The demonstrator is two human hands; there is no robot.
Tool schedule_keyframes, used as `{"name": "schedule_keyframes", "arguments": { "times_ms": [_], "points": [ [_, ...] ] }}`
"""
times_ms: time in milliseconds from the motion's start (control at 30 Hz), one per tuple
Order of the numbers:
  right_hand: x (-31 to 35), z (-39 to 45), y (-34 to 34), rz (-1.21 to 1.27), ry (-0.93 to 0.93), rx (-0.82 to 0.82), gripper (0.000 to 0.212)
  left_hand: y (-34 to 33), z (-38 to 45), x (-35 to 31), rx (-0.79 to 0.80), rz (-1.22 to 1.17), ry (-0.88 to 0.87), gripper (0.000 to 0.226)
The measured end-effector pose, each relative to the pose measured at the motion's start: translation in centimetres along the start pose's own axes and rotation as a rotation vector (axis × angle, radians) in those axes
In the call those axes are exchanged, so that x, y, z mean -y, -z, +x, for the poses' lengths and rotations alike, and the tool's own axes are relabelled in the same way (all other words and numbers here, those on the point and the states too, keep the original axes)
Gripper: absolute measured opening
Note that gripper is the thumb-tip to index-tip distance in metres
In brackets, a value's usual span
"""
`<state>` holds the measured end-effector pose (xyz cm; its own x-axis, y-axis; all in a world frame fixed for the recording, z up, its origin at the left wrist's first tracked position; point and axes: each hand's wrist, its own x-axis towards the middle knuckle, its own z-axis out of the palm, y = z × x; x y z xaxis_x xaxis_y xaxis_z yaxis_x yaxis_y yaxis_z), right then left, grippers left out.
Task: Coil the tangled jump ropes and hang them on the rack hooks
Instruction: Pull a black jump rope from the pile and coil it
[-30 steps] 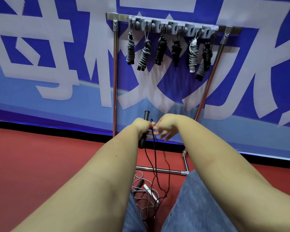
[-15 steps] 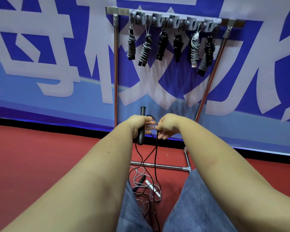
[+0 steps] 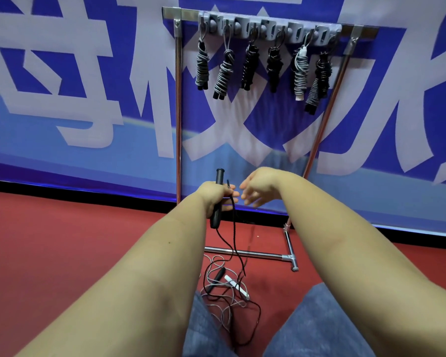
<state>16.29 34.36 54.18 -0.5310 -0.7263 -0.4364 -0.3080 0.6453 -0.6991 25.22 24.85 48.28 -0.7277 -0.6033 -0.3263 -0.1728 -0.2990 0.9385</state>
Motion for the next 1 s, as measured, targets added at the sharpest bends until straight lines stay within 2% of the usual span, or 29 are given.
{"name": "schedule_keyframes", "arguments": {
  "times_ms": [67,133,167,233,333,433,567,667,767,933,1000],
  "points": [
    [-0.6,-0.5,-1.0,-0.112,-0.070,0.167,0.033,-0.1,-0.2,-0.3,-0.026,-0.105,-0.007,0.016],
    [-1.1,-0.3,-2.0,-0.124,-0.063,0.198,0.014,-0.3,-0.4,-0.8,-0.041,-0.169,0.000,0.013],
    [-1.3,-0.2,-2.3,-0.115,-0.040,0.169,0.004,-0.3,-0.5,-1.1,-0.045,-0.173,0.002,0.014],
    [-1.8,0.7,-2.7,-0.094,0.020,0.055,0.020,-0.2,-0.6,-1.5,-0.039,-0.180,0.000,0.015],
    [-2.9,1.4,-3.5,0.061,0.107,-0.107,0.024,0.2,-0.8,-1.5,0.033,-0.177,-0.005,0.013],
    [-4.0,1.4,-3.8,0.266,0.134,-0.250,0.019,0.5,-1.1,-0.2,0.116,0.027,0.013,0.014],
    [-4.3,1.0,-3.2,0.374,0.157,-0.320,0.027,0.2,-1.8,2.0,0.204,0.226,0.034,0.022],
    [-4.8,1.2,-2.7,0.478,0.131,-0.311,0.022,-0.3,-1.6,3.0,0.203,0.251,-0.012,0.015],
    [-5.8,1.7,-2.4,0.694,0.118,-0.293,0.013,-0.7,-0.6,3.7,0.173,0.170,-0.050,0.014],
    [-7.5,2.9,-3.1,0.987,0.100,-0.162,0.006,-0.7,1.1,4.2,0.128,0.072,-0.055,0.018],
    [-8.0,4.1,-3.4,1.001,0.071,-0.123,0.014,-0.6,2.1,4.4,0.120,0.074,-0.040,0.017]
  ]
}}
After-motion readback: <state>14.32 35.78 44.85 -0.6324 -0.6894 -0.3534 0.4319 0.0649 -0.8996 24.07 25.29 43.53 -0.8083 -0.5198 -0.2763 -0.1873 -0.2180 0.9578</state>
